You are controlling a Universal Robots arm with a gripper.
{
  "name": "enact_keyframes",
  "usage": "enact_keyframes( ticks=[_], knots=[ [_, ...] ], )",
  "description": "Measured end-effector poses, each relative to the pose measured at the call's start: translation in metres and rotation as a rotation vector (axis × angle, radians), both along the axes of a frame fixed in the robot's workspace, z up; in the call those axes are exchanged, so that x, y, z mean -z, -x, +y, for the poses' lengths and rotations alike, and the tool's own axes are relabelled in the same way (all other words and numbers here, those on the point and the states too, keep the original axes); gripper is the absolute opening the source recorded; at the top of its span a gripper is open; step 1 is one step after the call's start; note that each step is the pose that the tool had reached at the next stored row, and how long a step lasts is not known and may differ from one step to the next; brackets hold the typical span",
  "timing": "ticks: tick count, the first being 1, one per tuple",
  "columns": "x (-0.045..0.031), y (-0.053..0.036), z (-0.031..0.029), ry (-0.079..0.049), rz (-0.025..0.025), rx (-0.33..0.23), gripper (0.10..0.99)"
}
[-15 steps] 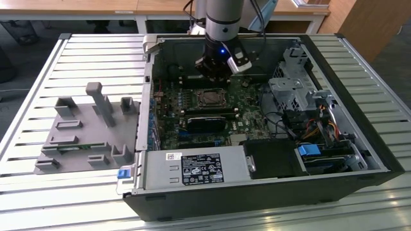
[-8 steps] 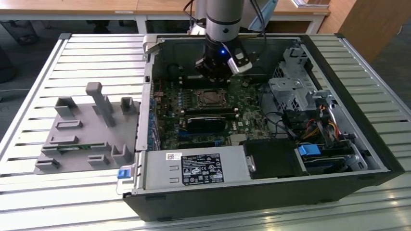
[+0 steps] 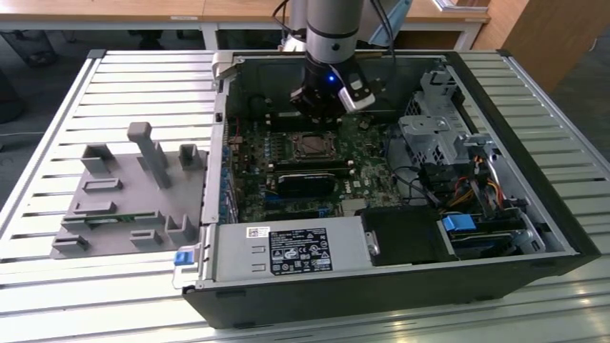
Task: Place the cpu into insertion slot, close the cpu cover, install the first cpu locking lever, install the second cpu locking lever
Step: 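Install the second cpu locking lever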
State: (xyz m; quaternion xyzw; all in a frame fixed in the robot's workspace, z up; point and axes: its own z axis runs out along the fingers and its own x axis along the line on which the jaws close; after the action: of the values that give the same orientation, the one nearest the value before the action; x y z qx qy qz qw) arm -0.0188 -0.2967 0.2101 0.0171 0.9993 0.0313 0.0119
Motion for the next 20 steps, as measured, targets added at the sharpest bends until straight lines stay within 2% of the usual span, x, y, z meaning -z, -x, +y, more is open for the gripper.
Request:
enact_keyframes(
  ticks=[14, 16, 20],
  knots=[
    [-0.0007, 0.0, -0.0045, 0.0, 0.0002, 0.0, 0.106],
    [-0.0039, 0.0, -0.0045, 0.0, 0.0, 0.0, 0.106],
    [-0.0189, 0.0, -0.0045, 0.0, 0.0, 0.0, 0.106]
  ],
)
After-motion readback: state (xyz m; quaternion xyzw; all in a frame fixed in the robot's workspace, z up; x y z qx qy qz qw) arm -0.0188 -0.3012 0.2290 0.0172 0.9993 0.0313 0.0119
